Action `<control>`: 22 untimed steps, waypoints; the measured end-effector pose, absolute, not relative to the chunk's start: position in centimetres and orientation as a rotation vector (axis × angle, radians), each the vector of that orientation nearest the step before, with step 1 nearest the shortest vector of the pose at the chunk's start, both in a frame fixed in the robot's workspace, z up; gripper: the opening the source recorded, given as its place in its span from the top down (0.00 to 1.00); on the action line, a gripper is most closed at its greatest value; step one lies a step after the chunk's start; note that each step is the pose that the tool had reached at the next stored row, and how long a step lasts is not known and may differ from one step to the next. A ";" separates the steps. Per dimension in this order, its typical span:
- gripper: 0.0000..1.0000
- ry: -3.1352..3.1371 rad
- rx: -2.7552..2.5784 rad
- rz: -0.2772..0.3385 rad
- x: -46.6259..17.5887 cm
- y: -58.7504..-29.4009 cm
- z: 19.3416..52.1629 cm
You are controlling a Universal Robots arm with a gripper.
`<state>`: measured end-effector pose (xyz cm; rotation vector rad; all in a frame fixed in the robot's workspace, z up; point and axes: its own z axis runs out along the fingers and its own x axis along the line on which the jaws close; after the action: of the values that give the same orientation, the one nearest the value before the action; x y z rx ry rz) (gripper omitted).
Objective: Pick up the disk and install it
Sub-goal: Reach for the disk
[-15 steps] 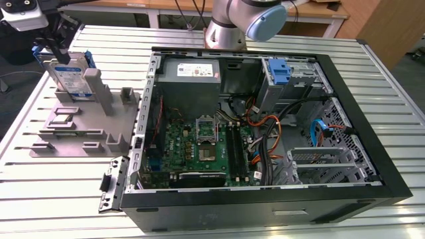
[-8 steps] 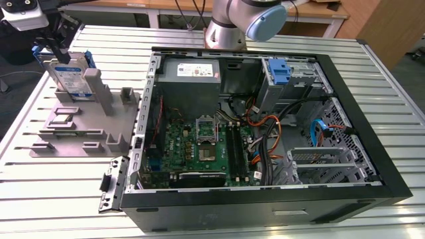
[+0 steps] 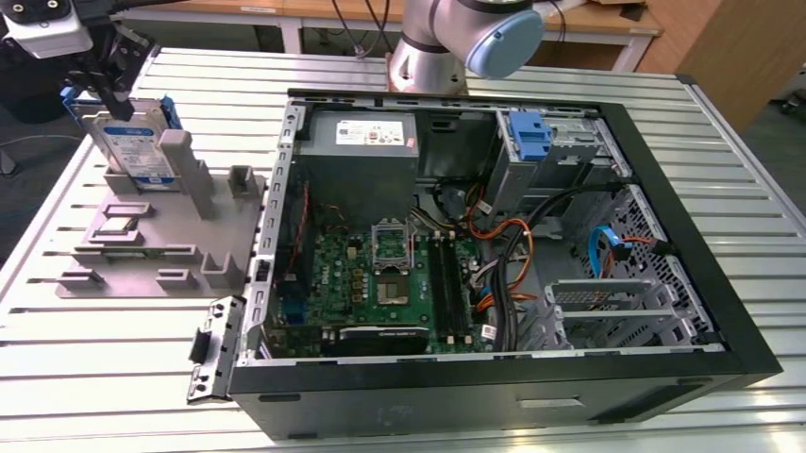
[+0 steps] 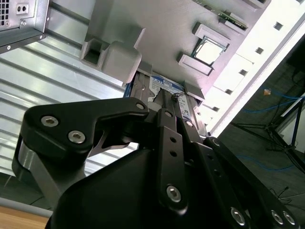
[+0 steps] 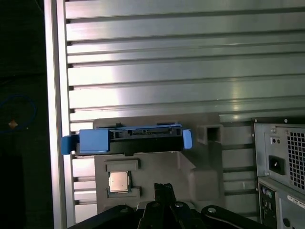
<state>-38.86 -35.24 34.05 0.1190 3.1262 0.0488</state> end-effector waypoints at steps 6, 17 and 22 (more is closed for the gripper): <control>0.90 3.126 0.119 0.049 -39.0 -34.8 34.0; 0.90 3.126 0.119 0.049 -39.1 -34.7 33.9; 0.90 3.126 0.119 0.049 -39.2 -34.6 33.8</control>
<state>-39.21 -34.63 33.83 0.1190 3.1263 0.0487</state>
